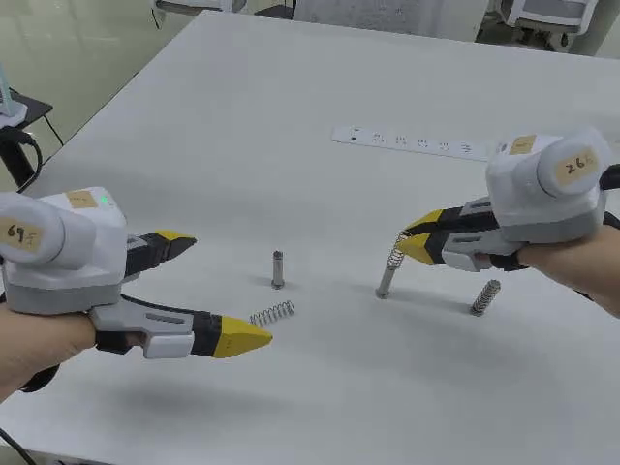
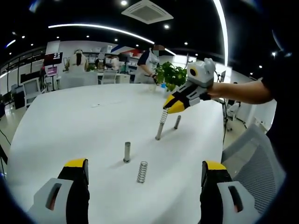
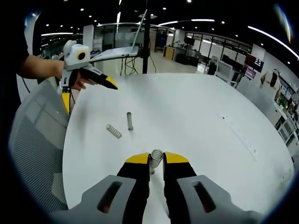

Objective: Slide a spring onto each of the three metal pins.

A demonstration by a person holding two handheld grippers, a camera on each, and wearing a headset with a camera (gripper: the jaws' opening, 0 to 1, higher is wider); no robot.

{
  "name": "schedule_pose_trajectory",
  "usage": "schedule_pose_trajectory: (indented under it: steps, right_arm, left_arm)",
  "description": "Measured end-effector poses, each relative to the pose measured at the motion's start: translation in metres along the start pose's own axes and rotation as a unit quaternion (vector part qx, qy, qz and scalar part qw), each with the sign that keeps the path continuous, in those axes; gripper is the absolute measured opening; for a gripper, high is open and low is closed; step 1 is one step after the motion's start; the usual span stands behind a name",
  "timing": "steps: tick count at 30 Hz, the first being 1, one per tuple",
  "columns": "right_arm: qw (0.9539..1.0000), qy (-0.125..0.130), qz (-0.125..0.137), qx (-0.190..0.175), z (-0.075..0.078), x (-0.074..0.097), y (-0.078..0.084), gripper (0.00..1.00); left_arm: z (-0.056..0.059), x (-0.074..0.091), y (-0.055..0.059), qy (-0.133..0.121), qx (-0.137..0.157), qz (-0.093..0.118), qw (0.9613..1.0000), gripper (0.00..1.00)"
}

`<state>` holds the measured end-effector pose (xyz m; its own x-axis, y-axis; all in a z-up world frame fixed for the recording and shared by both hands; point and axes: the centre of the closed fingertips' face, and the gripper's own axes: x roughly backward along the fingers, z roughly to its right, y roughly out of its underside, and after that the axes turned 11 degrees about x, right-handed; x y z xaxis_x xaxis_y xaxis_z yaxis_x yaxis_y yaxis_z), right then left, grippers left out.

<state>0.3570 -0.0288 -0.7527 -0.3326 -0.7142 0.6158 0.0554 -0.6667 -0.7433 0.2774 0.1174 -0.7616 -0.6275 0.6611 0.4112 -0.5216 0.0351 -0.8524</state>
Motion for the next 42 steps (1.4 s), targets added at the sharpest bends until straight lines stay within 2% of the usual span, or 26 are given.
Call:
schedule_pose_trajectory:
  steps: [11, 31, 33, 37, 39, 42]
  right_arm:
    - [0.9999, -0.008, -0.013, 0.001, -0.005, -0.009, 0.008, 0.08]
    - [0.9965, -0.037, -0.074, 0.015, -0.025, -0.031, 0.046, 0.08]
    - [0.9967, -0.037, -0.068, 0.024, -0.026, -0.032, 0.044, 0.08]
    - [0.9960, -0.039, -0.074, 0.032, -0.022, -0.034, 0.045, 0.09]
    - [0.9956, -0.037, -0.077, 0.038, -0.023, -0.034, 0.045, 0.10]
    - [0.9960, -0.036, -0.074, 0.035, -0.025, -0.032, 0.045, 0.21]
  left_arm:
    - [-0.002, 0.004, 0.005, -0.003, 0.006, -0.003, 1.0000, 0.98]
    - [-0.003, 0.004, 0.009, -0.004, 0.009, -0.009, 0.9999, 0.98]
    - [-0.003, 0.004, 0.010, -0.004, 0.009, -0.009, 0.9999, 0.98]
    - [-0.002, 0.004, 0.010, -0.005, 0.010, -0.009, 0.9999, 0.98]
    - [-0.001, 0.004, 0.010, -0.003, 0.009, -0.010, 0.9999, 0.98]
    - [-0.001, 0.004, 0.011, -0.004, 0.008, -0.017, 0.9998, 0.98]
